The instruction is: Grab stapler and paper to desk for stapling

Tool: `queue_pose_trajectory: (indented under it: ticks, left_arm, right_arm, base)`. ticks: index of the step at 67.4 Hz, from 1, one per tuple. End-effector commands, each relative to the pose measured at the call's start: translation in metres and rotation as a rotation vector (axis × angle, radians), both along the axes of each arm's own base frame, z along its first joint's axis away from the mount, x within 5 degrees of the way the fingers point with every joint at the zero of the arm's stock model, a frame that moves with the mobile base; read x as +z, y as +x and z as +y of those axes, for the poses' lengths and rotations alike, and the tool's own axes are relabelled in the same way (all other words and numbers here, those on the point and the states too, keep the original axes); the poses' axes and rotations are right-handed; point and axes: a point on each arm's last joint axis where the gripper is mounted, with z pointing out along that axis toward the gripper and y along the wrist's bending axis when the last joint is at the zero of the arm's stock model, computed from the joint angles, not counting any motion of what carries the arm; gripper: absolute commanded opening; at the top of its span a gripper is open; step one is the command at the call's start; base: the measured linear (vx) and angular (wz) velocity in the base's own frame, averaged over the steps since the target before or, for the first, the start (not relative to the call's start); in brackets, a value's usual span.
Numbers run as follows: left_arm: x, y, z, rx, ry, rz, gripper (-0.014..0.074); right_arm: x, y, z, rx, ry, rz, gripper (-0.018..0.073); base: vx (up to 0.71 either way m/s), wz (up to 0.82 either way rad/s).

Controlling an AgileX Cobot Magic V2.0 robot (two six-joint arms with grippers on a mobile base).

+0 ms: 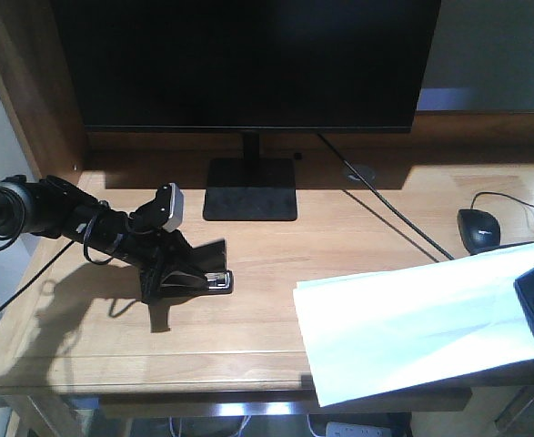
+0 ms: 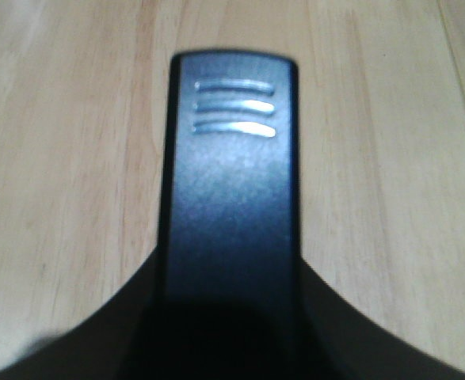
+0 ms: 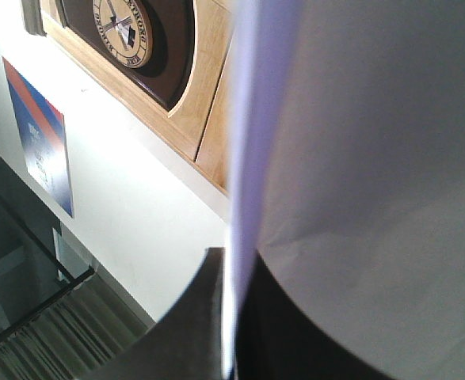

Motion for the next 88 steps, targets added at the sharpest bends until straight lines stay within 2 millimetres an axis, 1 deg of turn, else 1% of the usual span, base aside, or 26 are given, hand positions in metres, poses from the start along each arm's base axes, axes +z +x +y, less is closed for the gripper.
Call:
queue_pose_trajectory:
  ticks: [1, 8, 14, 26, 31, 37, 54, 71, 88]
  left_arm:
    - [0.036, 0.003, -0.005, 0.023, -0.052, -0.024, 0.0337]
    - [0.04, 0.004, -0.004, 0.047, -0.049, -0.019, 0.0408]
    - [0.05, 0.003, -0.004, 0.046, -0.051, -0.042, 0.0444]
    - [0.082, 0.004, 0.0, 0.073, -0.043, -0.136, 0.0436]
    - [0.094, 0.002, 0.0, 0.074, -0.041, -0.167, 0.04]
    - [0.1, 0.0, 0.001, 0.056, -0.019, -0.186, 0.0323]
    - [0.101, -0.001, 0.001, 0.046, -0.004, -0.193, -0.0011]
    - [0.101, -0.001, 0.001, 0.043, -0.006, -0.19, -0.0008]
    - [0.102, -0.006, -0.001, 0.002, -0.03, -0.159, -0.0008]
  right_arm:
    - [-0.002, -0.004, -0.001, 0.007, 0.021, -0.035, -0.0005]
    - [-0.002, -0.004, -0.001, 0.007, 0.021, -0.035, -0.0005]
    - [-0.002, -0.004, -0.001, 0.007, 0.021, -0.035, -0.0005]
    - [-0.002, -0.004, -0.001, 0.007, 0.021, -0.035, -0.0005]
    - [-0.002, -0.004, -0.001, 0.007, 0.021, -0.035, -0.0005]
    - [-0.002, -0.004, -0.001, 0.007, 0.021, -0.035, -0.0005]
    - [-0.002, -0.004, -0.001, 0.007, 0.021, -0.035, -0.0005]
    - [-0.002, -0.004, -0.001, 0.007, 0.021, -0.035, -0.0005]
    - [-0.002, -0.004, -0.001, 0.007, 0.021, -0.035, -0.0005]
  base:
    - [0.0, 0.0]
    - [0.0, 0.0]
    - [0.0, 0.0]
    - [0.0, 0.0]
    - [0.0, 0.0]
    - [0.0, 0.0]
    - [0.0, 0.0]
    - [0.0, 0.0]
    - [0.0, 0.0]
